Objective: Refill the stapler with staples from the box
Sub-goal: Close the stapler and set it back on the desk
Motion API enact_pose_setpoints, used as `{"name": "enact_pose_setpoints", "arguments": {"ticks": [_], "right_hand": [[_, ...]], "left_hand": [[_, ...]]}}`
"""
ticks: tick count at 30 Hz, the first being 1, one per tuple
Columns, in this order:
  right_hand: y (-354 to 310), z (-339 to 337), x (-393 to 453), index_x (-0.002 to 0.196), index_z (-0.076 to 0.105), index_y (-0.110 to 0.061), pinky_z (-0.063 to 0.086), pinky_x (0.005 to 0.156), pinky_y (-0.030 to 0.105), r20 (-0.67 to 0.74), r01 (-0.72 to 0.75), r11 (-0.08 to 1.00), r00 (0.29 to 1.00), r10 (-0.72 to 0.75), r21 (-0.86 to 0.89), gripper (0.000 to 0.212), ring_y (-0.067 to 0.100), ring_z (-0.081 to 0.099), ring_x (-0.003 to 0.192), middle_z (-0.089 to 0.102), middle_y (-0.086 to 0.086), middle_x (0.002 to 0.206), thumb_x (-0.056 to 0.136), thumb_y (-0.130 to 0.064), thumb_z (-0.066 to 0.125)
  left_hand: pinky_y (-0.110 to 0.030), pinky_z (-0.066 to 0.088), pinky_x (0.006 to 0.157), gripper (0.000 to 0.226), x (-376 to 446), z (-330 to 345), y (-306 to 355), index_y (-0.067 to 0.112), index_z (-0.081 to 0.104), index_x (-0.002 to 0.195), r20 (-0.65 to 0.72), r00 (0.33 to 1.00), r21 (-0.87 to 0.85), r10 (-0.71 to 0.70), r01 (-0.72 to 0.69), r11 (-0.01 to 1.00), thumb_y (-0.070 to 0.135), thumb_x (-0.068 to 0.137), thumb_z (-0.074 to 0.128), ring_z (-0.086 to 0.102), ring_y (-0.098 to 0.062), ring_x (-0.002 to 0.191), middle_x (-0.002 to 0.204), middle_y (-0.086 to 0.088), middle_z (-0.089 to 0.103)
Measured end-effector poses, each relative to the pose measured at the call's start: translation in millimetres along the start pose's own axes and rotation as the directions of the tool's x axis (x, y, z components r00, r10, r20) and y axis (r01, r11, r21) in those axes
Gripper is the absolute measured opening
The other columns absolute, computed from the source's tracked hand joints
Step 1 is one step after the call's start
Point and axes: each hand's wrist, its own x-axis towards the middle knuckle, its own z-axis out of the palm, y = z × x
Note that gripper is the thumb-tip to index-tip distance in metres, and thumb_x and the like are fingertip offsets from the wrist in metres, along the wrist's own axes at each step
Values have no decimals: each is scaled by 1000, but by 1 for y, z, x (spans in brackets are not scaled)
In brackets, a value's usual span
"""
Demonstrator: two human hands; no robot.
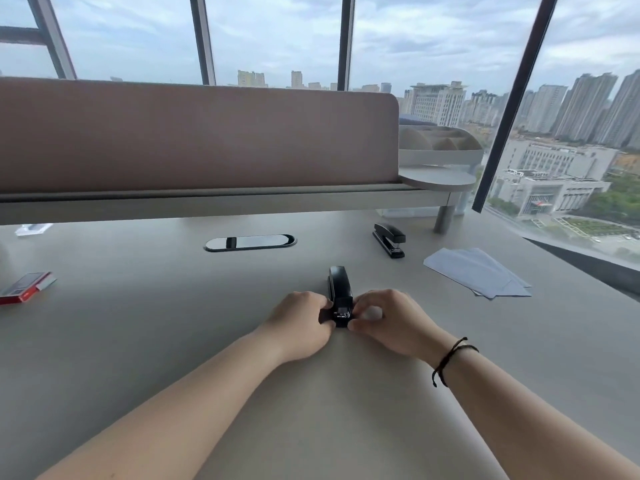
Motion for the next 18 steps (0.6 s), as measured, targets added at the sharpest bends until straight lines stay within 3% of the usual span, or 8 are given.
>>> {"name": "enact_pose_setpoints", "arguments": {"ticks": [5,8,14,18], "right_hand": [[21,-5,38,87,77,-25,42,67,20,-83,-59,998,995,62,33,9,16,62,90,77,-10,105,81,-32,76],[32,-4,58,93,78,-24,42,72,23,-148,-101,993,983,108,54,14,18,66,97,77,-8,107,82,-31,74],[41,1,96,91,81,-20,44,74,23,-260,-163,981,947,186,109,14,23,68,97,80,3,97,82,-27,73],[46,5,116,92,82,-19,43,71,24,-325,-179,978,923,206,111,15,27,68,95,80,6,94,83,-26,71]], "left_hand": [[-35,55,82,19,52,13,2,18,71,98,-44,999,5,-13,13,1000,24,85,58,66,-31,96,99,-7,75],[-29,49,81,24,78,22,2,16,71,106,-101,995,-16,-19,17,1000,24,88,57,65,-33,104,108,-10,74],[-36,54,90,33,125,34,-3,22,70,114,-179,982,-35,-65,60,998,34,85,58,65,-33,108,112,-8,75],[-34,53,83,28,147,36,-7,23,73,106,-233,971,2,-60,62,998,37,85,60,66,-33,104,107,-7,76]]}}
